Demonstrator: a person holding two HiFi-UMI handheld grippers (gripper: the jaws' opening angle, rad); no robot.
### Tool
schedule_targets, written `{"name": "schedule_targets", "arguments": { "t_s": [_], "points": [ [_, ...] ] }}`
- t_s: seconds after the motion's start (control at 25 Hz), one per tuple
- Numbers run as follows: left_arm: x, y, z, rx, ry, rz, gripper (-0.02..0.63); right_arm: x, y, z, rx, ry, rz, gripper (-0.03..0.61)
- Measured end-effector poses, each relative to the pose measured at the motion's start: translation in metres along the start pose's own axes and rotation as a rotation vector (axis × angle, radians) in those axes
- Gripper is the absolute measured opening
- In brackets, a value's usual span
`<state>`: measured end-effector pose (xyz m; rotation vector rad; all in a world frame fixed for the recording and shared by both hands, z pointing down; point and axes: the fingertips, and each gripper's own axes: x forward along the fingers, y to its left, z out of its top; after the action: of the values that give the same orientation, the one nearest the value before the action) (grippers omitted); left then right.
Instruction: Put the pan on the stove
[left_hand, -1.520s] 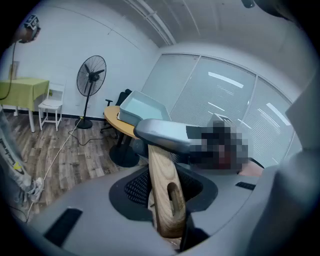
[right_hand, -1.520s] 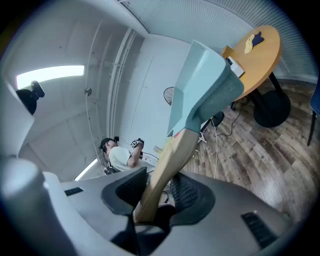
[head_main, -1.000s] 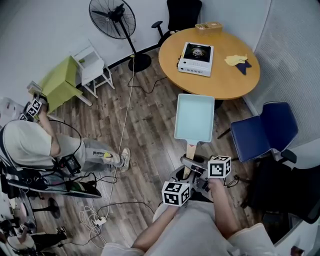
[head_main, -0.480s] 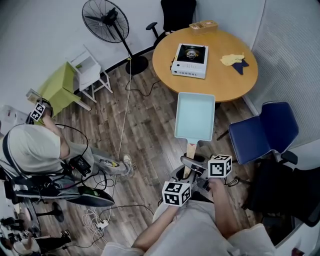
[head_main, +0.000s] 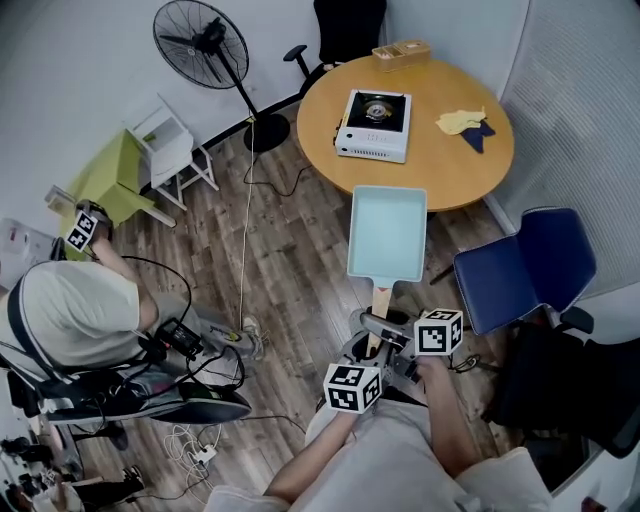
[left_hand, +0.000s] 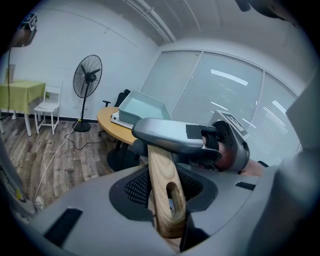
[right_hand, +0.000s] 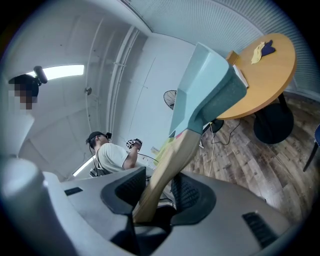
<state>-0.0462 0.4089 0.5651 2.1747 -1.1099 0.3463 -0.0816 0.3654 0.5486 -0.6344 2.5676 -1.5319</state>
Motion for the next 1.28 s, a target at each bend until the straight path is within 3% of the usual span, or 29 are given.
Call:
{"name": "schedule_targets", "arguments": {
  "t_s": [1.28],
  "points": [
    [0.121,0.109,0.158,0.016,-0.017,-0.094,0.130,0.106,-0.081,0.185,-0.010,-0.055,-0.062,0.163]
  ]
}}
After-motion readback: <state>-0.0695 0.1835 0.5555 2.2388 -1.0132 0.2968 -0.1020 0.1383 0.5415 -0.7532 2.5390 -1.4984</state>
